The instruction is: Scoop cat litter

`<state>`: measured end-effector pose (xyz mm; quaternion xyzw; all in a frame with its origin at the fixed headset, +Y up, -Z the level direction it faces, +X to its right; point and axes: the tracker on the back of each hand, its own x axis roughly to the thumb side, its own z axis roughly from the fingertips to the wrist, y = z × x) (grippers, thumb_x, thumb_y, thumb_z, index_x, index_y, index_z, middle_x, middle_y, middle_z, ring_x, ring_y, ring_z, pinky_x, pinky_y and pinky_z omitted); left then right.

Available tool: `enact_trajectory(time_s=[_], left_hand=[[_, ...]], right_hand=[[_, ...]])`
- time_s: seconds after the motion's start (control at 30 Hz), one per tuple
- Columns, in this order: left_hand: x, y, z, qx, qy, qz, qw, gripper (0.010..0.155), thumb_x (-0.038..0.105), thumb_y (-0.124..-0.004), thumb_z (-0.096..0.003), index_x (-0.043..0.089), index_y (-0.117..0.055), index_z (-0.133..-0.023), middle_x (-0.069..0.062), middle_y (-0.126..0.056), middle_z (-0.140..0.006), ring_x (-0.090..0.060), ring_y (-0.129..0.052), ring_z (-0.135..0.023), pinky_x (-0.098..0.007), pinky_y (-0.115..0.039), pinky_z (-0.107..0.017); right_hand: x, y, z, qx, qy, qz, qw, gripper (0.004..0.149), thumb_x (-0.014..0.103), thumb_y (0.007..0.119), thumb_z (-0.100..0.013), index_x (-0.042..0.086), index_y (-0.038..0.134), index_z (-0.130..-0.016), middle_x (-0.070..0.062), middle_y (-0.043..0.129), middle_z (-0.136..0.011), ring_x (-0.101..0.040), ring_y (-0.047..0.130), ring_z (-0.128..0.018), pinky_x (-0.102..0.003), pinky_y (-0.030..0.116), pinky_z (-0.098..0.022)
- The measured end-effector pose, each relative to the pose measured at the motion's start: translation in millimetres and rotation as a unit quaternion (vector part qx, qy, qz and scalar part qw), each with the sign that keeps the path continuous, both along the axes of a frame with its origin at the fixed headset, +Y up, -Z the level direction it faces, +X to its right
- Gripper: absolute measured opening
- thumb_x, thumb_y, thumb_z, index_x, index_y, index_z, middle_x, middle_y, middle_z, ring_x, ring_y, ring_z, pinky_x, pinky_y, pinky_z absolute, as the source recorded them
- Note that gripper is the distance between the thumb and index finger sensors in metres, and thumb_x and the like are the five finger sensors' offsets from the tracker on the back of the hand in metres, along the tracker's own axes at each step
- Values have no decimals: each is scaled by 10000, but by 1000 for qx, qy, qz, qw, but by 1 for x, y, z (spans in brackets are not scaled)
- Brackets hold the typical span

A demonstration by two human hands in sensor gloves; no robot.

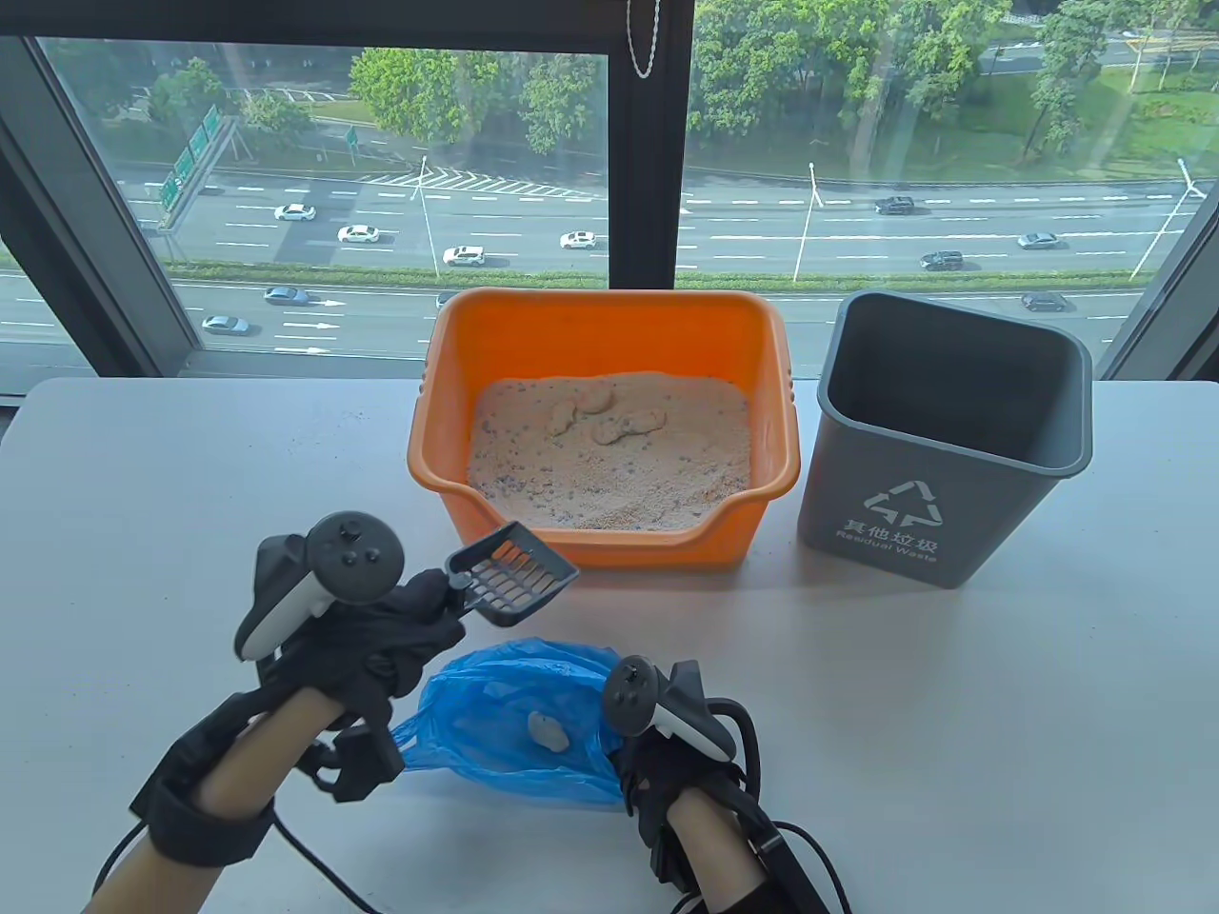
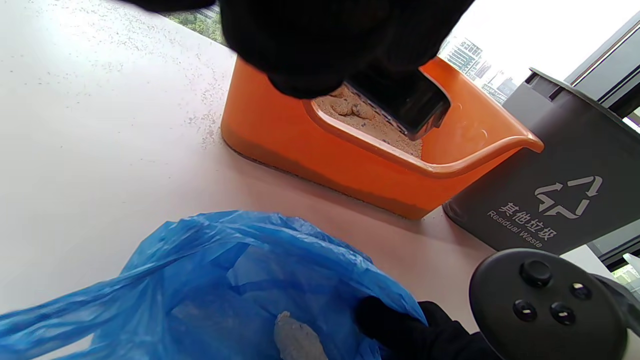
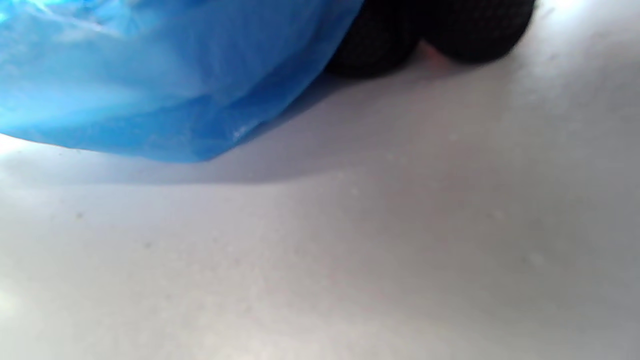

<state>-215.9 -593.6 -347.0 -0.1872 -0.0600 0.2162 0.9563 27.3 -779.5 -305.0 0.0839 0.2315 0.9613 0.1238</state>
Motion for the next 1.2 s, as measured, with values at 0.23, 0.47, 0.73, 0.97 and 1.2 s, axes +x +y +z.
enact_trajectory(time_s=[0.23,0.47,0.73,0.97,1.2], left_hand=[[76,-18,-89,-30,57,-41,997,661,396,-707,-539,98,-474,-1081,-74,-866,-775,-56,-931,-292,-256,-810,-207],[113,-66,-151,-109,134,-168,971,654,391,-721,-538,108,-492,-1082,-57,-873,-718,-52,-929,-298,-250,-810,-217],[122,-81,-199,-120,160,-151,968,642,377,-734,-535,141,-504,-1086,-59,-876,-735,-84,-917,-307,-280,-791,-237],[128,-107,-230,-122,159,-100,975,648,355,-696,-527,162,-425,-1084,-39,-806,-752,-105,-881,-392,-330,-768,-346],[125,-98,-221,-96,144,-79,982,647,349,-688,-523,147,-437,-1084,-46,-809,-727,-93,-872,-386,-320,-768,-346]], right_hand=[[0,0,-1,-4,-1,-4,1000,679,292,813,-414,229,451,-986,-209,494,-900,-121,789,-500,-321,731,-370],[0,-1,-1,-3,0,-8,1000,678,292,814,-413,229,453,-984,-210,496,-895,-121,789,-496,-320,732,-365],[0,-1,-2,-3,0,-11,1000,679,290,814,-413,227,453,-984,-213,497,-890,-121,789,-494,-321,733,-362],[-1,-1,-2,-3,-2,-12,1000,677,287,811,-416,224,450,-985,-220,497,-883,-124,787,-493,-322,731,-361],[-1,-1,-2,-4,-2,-13,1000,678,288,812,-416,226,449,-986,-218,496,-884,-123,786,-494,-321,731,-361]])
